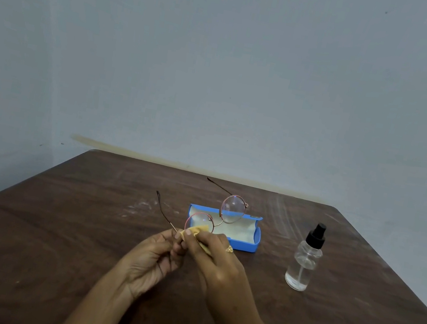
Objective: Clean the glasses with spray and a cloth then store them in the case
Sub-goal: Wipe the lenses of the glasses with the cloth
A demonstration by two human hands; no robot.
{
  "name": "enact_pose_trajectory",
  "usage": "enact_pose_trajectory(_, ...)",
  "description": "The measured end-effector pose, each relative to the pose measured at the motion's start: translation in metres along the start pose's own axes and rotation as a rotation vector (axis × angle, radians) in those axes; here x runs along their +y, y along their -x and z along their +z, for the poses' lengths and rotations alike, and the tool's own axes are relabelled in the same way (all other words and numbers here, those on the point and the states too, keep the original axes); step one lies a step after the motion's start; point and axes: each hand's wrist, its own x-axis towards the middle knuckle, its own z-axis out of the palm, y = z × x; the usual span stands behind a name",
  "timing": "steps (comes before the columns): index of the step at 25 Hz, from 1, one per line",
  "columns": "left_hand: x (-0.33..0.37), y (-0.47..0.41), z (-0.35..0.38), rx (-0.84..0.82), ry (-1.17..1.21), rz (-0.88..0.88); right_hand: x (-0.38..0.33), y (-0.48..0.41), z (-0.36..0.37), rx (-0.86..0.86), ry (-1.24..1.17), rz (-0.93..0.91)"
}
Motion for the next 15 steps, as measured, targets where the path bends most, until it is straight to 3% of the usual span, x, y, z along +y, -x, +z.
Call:
enact_pose_trajectory(10,0.001,-0.001,-0.003,0.026,-0.024,-0.036,0.000,-0.015,0.000,0.128,-0.049,0.226)
enact_pose_trajectory(15,0.002,-0.002,-0.004,0.009,-0.013,-0.012,-0.007,-0.015,-0.001,0.060,-0.102,0.185)
